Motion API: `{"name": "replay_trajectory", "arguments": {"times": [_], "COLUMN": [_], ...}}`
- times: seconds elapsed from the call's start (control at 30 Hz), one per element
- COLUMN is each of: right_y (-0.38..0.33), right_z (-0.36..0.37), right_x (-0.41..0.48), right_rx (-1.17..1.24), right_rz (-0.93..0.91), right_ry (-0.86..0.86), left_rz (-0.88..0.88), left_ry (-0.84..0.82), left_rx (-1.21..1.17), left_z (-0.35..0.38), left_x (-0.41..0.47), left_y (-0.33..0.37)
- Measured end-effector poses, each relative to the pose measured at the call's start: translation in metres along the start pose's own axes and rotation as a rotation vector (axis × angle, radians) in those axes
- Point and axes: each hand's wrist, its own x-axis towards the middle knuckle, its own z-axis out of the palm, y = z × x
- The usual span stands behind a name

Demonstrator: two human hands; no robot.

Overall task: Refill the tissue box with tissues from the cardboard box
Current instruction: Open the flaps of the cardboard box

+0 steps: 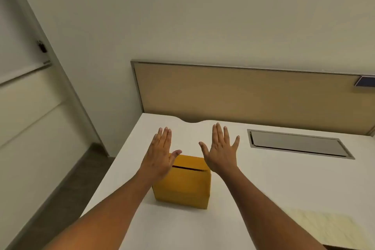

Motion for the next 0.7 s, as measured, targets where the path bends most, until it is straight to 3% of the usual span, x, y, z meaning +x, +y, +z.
{"name": "replay_trajectory", "arguments": {"times": [0.7], "right_y": [-0.005], "right_z": [0.062], "right_x": [-0.05], "right_rx": [-0.041], "right_rz": [0.046], "right_ry": [-0.281], "left_rz": [-0.053], "left_ry": [-0.195], "left_rx": [-0.002], "left_z": [0.072], "left_x": [-0.042], "left_y": [-0.018]}}
